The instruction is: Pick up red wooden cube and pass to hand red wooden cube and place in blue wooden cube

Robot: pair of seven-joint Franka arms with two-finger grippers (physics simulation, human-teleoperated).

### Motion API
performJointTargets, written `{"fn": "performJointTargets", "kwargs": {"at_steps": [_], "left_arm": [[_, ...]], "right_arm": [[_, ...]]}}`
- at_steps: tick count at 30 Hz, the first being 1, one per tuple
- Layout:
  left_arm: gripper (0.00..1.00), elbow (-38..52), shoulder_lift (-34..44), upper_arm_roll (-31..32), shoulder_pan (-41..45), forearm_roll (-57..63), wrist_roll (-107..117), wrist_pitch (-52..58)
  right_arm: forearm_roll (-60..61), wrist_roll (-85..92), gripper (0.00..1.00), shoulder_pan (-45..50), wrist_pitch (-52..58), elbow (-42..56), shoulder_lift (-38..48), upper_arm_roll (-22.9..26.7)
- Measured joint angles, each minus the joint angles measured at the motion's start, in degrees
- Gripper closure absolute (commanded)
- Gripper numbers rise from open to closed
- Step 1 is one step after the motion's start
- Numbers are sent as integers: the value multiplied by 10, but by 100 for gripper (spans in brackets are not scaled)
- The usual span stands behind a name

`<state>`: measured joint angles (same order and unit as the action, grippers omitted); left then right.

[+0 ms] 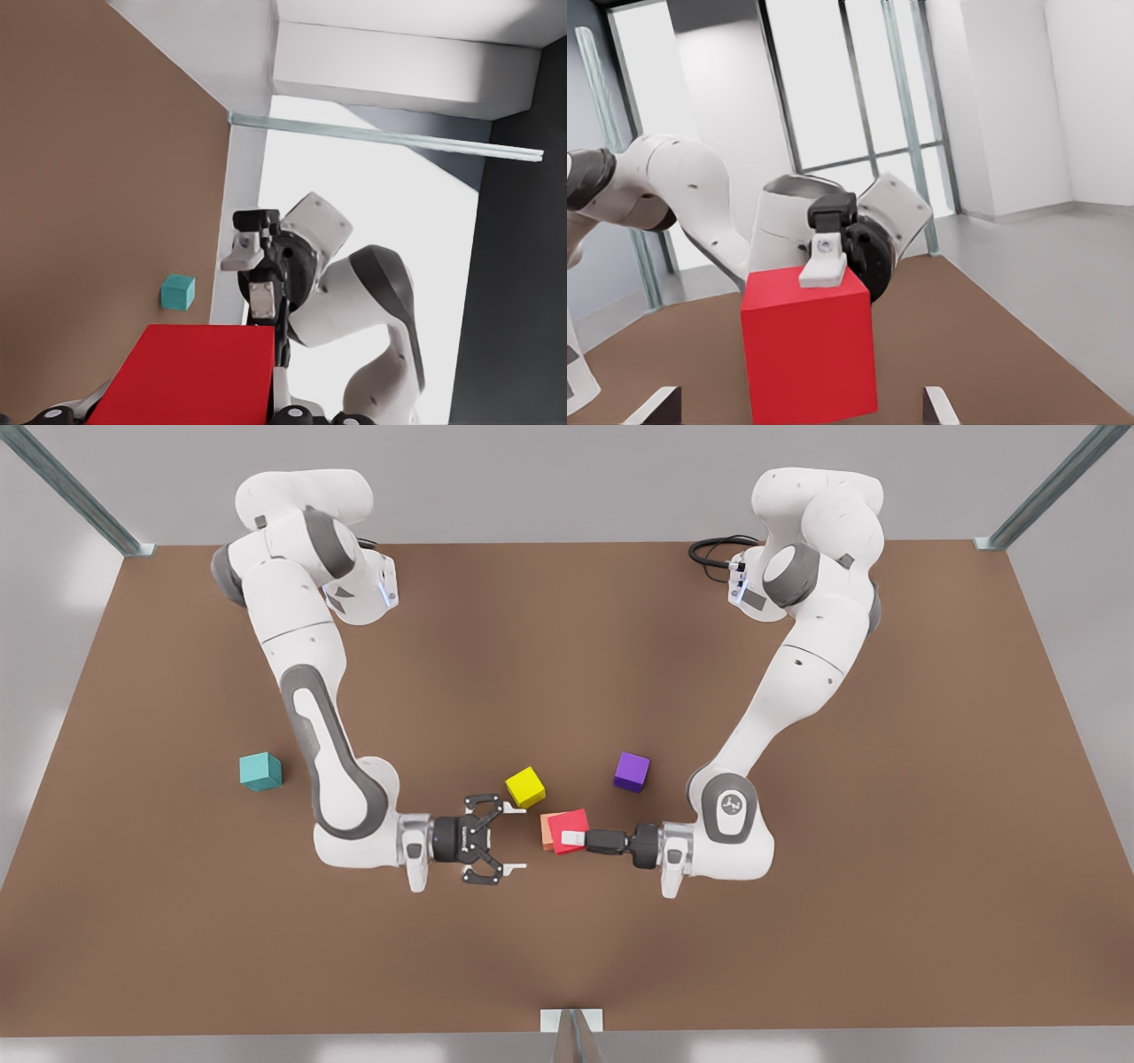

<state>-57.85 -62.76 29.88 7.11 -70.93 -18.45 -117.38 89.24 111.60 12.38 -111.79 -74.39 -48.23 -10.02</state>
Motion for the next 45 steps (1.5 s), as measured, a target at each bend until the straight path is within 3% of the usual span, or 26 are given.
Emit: {"fn": "performJointTargets", "kwargs": {"at_steps": [20, 42, 43, 44, 45], "left_arm": [[45, 0, 1, 0, 3, 0, -19, -8], [43, -1, 3, 1, 15, 0, -25, -24], [22, -1, 3, 1, 15, -1, -26, -24], [5, -1, 3, 1, 15, -3, -27, -24], [0, -1, 3, 1, 15, -6, -29, -24]], "right_arm": [[22, 105, 0, 5, -82, -12, 5, -39], [44, 139, 0, 41, -121, -5, -12, -45], [44, 140, 10, 42, -123, -4, -13, -46], [43, 140, 31, 42, -124, -4, -14, -46], [41, 139, 43, 42, -124, -4, -13, -46]]}}
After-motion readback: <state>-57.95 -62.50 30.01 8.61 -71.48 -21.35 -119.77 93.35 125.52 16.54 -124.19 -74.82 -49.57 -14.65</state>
